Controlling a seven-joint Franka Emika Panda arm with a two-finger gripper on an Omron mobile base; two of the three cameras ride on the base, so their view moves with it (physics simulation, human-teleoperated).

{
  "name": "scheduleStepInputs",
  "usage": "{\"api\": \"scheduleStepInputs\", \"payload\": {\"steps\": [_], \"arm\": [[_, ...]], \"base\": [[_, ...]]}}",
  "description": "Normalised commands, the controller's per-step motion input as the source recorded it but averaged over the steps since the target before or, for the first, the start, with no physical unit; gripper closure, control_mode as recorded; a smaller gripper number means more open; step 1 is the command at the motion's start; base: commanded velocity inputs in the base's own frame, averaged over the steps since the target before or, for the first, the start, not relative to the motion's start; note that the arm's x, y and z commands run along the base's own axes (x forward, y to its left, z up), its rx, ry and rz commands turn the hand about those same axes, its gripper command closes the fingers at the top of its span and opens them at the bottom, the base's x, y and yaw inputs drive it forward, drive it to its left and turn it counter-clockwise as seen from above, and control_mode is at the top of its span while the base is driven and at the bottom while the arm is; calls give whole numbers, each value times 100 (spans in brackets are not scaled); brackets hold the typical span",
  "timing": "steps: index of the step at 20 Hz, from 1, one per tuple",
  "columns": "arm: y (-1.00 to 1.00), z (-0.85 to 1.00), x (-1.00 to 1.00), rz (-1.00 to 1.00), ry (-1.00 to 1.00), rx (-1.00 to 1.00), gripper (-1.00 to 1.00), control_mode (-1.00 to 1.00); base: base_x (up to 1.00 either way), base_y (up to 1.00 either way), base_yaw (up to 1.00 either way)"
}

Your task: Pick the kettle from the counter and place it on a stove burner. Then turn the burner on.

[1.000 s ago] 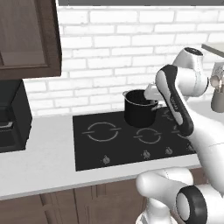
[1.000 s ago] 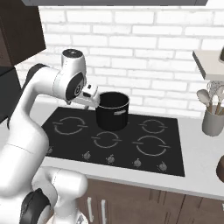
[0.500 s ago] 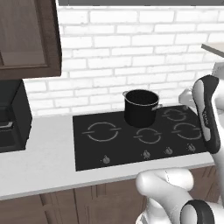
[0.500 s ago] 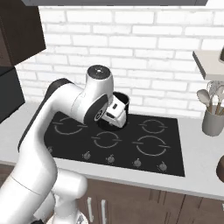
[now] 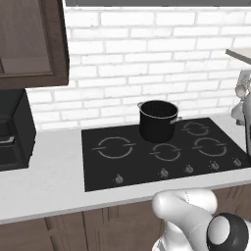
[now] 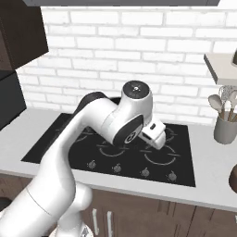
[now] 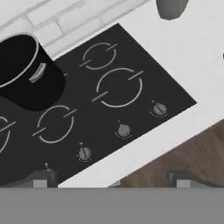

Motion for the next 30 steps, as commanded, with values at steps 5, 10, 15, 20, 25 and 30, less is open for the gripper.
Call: {"api": "scheduleStepInputs", "payload": {"steps": [5,10,15,20,25,30], "arm": [[-100,-7,7,-7,1,-5,-100,-100],[-100,-13,13,-7,2,-12,-100,-100],[-100,-29,1,0,3,-3,-100,-100],[-100,-30,1,-3,14,0,-100,-100],[-42,-1,4,-6,9,0,-100,-100],[-14,-3,0,0,0,0,-100,-100]], "base": [[0,0,0],[0,0,0],[0,0,0],[0,0,0],[0,0,0],[0,0,0]]}}
